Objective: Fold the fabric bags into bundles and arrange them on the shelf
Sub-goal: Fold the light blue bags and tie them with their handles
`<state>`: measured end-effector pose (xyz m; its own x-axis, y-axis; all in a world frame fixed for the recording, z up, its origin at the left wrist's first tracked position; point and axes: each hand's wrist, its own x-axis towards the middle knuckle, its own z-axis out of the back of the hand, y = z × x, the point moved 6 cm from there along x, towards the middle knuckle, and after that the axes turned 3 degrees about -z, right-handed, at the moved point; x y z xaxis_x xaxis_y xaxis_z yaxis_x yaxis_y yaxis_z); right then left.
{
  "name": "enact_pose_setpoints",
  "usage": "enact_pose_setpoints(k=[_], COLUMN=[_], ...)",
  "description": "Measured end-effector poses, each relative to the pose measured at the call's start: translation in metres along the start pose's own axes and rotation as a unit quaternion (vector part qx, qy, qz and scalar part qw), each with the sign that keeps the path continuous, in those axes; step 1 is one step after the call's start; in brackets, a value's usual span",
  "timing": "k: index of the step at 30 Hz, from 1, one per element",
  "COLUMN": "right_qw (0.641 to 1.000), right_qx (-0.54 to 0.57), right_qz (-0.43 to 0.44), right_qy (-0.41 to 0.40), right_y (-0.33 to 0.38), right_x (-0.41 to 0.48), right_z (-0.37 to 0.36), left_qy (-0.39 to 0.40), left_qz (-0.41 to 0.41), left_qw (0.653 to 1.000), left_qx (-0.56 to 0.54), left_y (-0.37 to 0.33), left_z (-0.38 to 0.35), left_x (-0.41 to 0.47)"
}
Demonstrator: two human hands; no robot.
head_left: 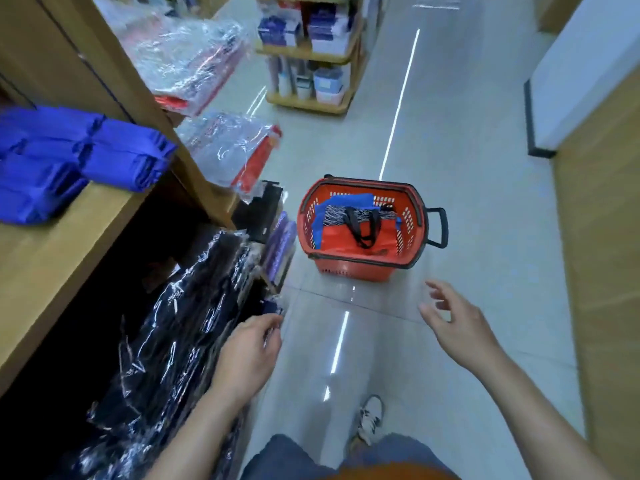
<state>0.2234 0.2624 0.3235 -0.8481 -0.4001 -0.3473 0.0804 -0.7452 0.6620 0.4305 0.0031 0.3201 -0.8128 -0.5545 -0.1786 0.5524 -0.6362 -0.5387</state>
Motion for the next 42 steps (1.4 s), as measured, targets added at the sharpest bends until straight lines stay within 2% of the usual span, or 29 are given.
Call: enact_pose_setpoints(k=[6,10,16,19,24,33,37,39,42], right_qw=[0.996,0.995,0.984,0.979,0.990,0.994,0.979,0.958,0.939], right_qx=[0.058,0.048,0.107,0.119,0.083,0.005,-0.124,-0.187,-0.266], right_qz=[-0.073,-0.082,-0.064,-0.081,-0.083,-0.098,-0.069,-0.095,-0.088], right_qy=[-0.005,-0.014,-0.128,-0.143,-0.080,0.049,0.148,0.194,0.201], right_y=[-0.036,-0.040,-0.025,-0.025,-0.041,-0.120,-0.148,-0.169,-0.188], right_x=[0.073,0.129,0.237,0.308,0.435,0.645,0.700,0.707,0.699], right_z=[0.034,0.036,0.029,0.009,-0.050,-0.184,-0.240,-0.259,-0.270], left_qy=[0.029,0.057,0.085,0.104,0.127,0.165,0.183,0.181,0.183], left_qz=[0.038,0.064,0.099,0.096,0.115,0.051,0.049,0.064,0.100], left_qw=[0.998,0.996,0.989,0.988,0.985,0.984,0.980,0.979,0.973], left_qx=[-0.036,-0.036,-0.066,-0.056,-0.021,0.043,0.067,0.074,0.095], left_y=[-0.035,-0.035,-0.023,-0.013,0.013,0.084,0.115,0.129,0.144], left_z=[-0.034,-0.057,-0.100,-0.130,-0.191,-0.331,-0.371,-0.381,-0.392], left_x=[0.094,0.160,0.288,0.366,0.481,0.635,0.677,0.691,0.702])
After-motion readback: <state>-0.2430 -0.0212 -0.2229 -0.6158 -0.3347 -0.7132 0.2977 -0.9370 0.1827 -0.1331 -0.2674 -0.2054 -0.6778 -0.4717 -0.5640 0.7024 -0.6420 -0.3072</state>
